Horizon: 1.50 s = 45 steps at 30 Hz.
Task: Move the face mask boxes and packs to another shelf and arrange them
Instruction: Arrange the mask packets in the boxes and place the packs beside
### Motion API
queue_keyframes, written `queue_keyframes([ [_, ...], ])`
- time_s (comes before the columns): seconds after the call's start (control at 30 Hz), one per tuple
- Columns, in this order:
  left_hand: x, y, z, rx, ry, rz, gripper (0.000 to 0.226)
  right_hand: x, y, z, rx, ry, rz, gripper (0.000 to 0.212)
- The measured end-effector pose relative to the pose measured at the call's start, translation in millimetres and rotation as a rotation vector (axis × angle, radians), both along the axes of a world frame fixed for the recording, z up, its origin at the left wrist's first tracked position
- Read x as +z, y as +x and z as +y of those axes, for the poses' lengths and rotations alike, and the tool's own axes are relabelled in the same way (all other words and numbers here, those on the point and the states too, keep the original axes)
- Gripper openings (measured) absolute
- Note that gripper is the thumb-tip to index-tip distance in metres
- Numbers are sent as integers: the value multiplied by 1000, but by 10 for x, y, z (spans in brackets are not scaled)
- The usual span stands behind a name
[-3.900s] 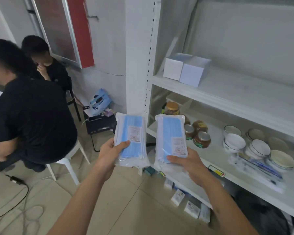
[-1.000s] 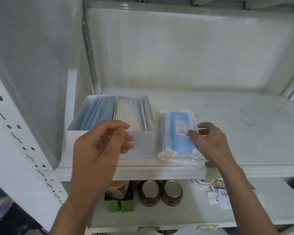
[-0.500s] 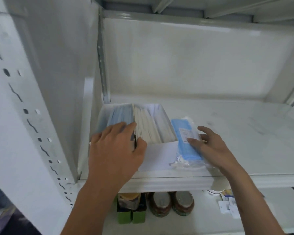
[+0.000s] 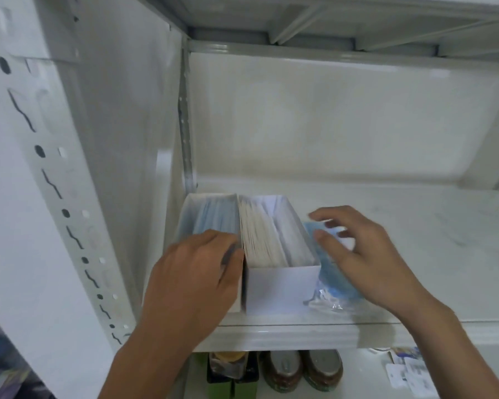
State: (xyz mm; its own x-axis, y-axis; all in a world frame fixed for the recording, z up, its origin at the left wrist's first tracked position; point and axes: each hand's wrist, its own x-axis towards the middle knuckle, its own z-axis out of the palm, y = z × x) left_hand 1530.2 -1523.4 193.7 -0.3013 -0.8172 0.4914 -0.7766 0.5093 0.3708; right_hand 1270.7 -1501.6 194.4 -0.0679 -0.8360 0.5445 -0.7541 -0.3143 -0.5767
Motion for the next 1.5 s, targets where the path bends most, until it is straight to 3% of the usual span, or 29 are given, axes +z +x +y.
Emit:
queue_keyframes([
  [0.1, 11, 47, 0, 50, -6, -48, 17, 98, 365, -27, 274, 122, 209, 24],
  [0.23, -28, 122, -18, 89, -44, -13, 34, 72, 468, -44, 278, 172, 416, 28],
  [0.33, -45, 123, -3, 41, -47, -70, 47, 78, 396, -7, 223, 158, 439, 27],
  [0.43, -75, 77, 3, -93, -46, -149, 47, 120, 367, -4, 155, 155, 412, 34],
  [0.63, -94, 134, 2, -82, -69, -86, 51, 133, 363, -24, 35, 183, 410, 36],
  [0.83, -64, -139, -7, -230, -127, -94, 28, 115, 512, -9, -71, 205, 438, 50],
  [0.93, -91, -208, -60, -231, -104, -79, 22, 114, 549, 12, -126, 313, 480, 53],
  [1.13, -170, -176, -111, -219, -135, 169, 22, 212, 625, -61, -73, 387, 446, 51],
  [1.3, -169, -189, -151, -245, -132, 160, 20, 264, 713, -231, -15, 425, 359, 50],
  [1.5, -157, -177, -166, -234, -140, 203, 19, 282, 735, -404, -14, 473, 442, 66],
])
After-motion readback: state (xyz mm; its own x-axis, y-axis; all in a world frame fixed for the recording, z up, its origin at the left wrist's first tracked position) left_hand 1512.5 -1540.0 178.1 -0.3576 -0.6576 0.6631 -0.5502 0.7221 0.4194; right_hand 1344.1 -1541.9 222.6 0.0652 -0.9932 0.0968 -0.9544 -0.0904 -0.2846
